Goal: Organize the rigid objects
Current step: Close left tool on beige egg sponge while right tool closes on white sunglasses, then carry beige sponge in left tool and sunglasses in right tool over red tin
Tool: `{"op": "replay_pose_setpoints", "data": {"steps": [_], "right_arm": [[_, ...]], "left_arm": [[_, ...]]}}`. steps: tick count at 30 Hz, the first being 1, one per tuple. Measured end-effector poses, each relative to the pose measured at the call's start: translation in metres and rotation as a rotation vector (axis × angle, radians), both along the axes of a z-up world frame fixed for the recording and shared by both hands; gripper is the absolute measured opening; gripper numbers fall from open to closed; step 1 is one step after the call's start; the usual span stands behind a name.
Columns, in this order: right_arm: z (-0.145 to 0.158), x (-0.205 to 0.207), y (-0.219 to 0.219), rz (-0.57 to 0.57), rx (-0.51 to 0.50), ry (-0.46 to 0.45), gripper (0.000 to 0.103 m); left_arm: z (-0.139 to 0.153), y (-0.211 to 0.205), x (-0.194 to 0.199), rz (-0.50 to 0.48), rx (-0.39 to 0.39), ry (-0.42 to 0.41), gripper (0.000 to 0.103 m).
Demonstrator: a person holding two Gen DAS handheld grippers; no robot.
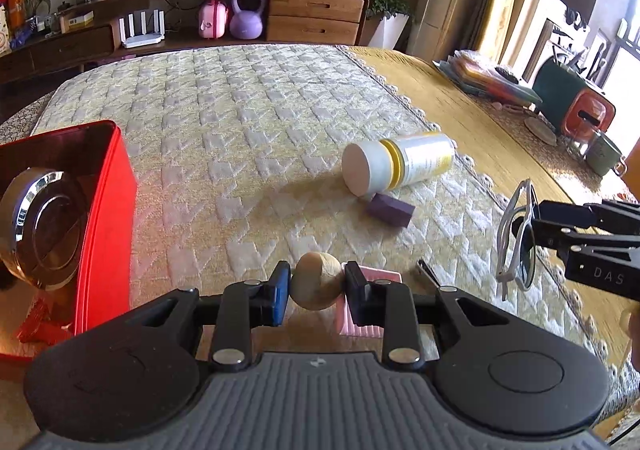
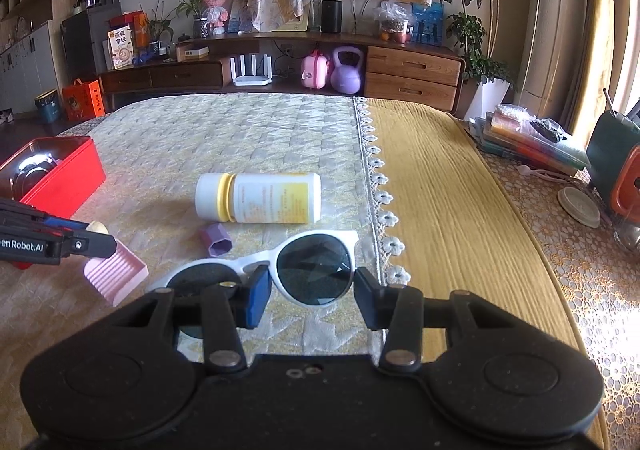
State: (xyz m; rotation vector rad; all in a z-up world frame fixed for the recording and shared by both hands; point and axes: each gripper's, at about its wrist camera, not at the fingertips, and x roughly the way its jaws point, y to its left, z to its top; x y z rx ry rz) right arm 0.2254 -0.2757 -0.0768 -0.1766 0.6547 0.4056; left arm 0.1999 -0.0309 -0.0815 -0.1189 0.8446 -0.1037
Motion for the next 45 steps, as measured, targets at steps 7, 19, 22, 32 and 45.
{"op": "replay_pose_setpoints", "data": {"steps": [7,19,22,32,45], "right_arm": [[-0.001,-0.027,0.002,0.023,0.003,0.013,0.045],[0.003,-0.045,-0.002,0.025,0.013,0.007,0.045],[0.004,-0.046,-0.002,0.025,0.011,0.006,0.045],[0.016,-0.056,0.002,0.039,0.01,-0.01,0.045],[0.051,-0.079,0.064,0.176,0.012,-0.042,0.045]], "left_arm": [[-0.01,0.002,-0.026,-0.01,-0.021,0.045,0.029],[-0.013,0.006,-0.039,-0.03,-0.076,0.048,0.028],[-0.011,0.006,-0.04,-0.018,-0.067,0.033,0.027],[0.011,0.023,-0.051,0.02,-0.089,0.009,0.026],[0.049,0.079,-0.085,0.109,-0.063,-0.046,0.027]]}}
